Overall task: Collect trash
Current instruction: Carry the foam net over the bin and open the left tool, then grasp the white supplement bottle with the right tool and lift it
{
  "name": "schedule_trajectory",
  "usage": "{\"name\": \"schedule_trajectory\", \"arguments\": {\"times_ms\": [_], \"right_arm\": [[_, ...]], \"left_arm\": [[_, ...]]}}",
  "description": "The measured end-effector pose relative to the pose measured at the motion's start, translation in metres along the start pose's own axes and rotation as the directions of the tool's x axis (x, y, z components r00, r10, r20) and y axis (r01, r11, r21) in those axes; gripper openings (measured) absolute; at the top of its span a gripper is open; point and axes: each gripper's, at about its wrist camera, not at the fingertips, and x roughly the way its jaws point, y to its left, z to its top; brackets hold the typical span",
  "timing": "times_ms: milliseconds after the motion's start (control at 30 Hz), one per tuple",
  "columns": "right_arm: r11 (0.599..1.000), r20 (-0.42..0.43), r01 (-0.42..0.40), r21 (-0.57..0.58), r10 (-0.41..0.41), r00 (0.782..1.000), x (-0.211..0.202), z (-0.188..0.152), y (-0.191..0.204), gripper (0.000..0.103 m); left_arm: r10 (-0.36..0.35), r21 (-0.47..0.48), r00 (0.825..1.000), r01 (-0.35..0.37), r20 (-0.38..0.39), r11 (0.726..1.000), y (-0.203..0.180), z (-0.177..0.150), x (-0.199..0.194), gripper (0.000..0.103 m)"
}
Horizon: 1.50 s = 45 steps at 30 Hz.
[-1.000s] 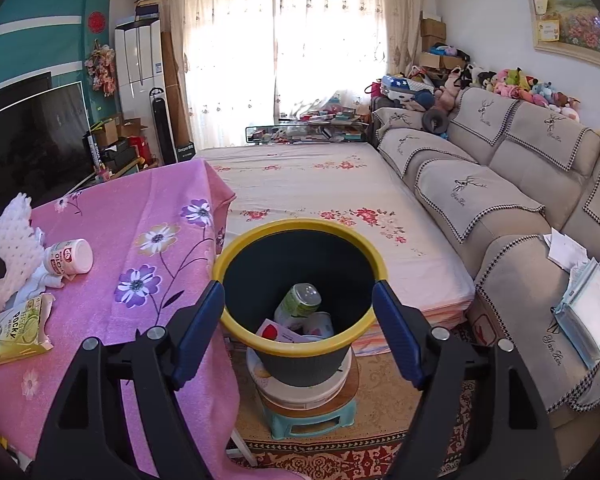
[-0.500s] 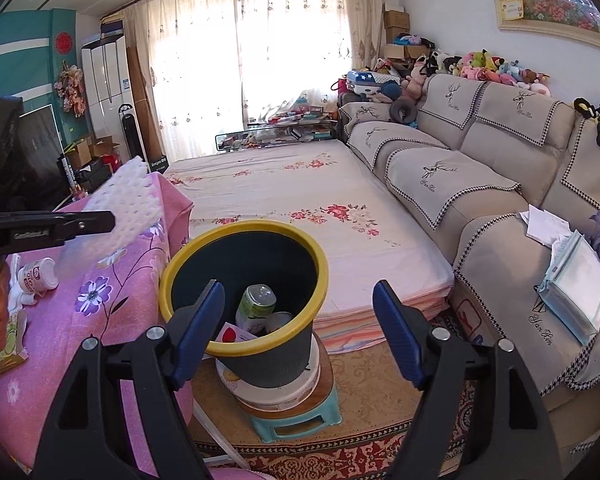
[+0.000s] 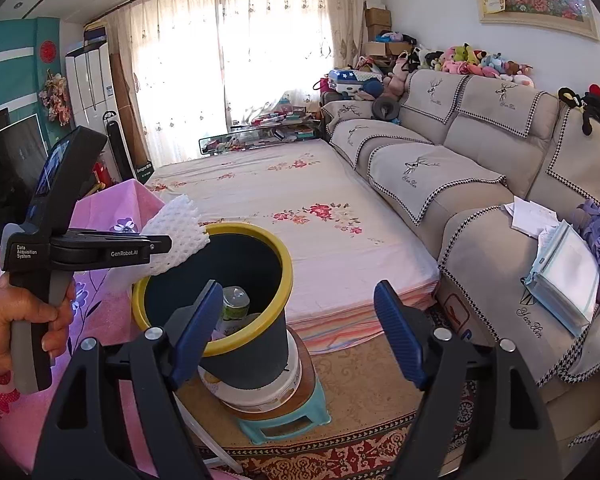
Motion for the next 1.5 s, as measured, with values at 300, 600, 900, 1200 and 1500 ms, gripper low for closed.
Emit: {"name": "schedule_trajectory", "arguments": {"times_ms": [300, 600, 900, 1200, 1500], "right_arm": [[1.000, -0.007, -0.006, -0.008, 0.006, 1.000, 0.003, 0.002, 0.005, 0.074], [0.999, -0.012, -0.008, -0.040, 0.007, 1.000, -0.003, 0.004, 0.022, 0.075], [0.979, -0.061, -0.146, -0.145, 0.138, 0.988, -0.002, -0.002, 0.090, 0.075], [0.866, -0.180, -0.443, -0.232, 0.409, 0.895, 0.003, -0.006, 0.212, 0.075], [0.757, -0.290, -0.581, -0.299, 0.508, 0.811, 0.002, -0.022, 0.316, 0.076]], "left_arm": [[0.020, 0.011, 0.999, -0.020, 0.025, 1.000, 0.004, -0.004, -0.018, 0.087], [0.039, -0.043, 0.995, -0.035, 0.095, 0.998, 0.048, -0.038, -0.106, 0.092], [0.172, -0.174, 0.972, -0.143, 0.163, 0.974, 0.140, -0.124, -0.226, 0.096], [0.377, -0.376, 0.908, -0.289, 0.185, 0.880, 0.240, -0.232, -0.320, 0.098], [0.438, -0.492, 0.890, -0.327, 0.126, 0.807, 0.291, -0.297, -0.346, 0.098]]}}
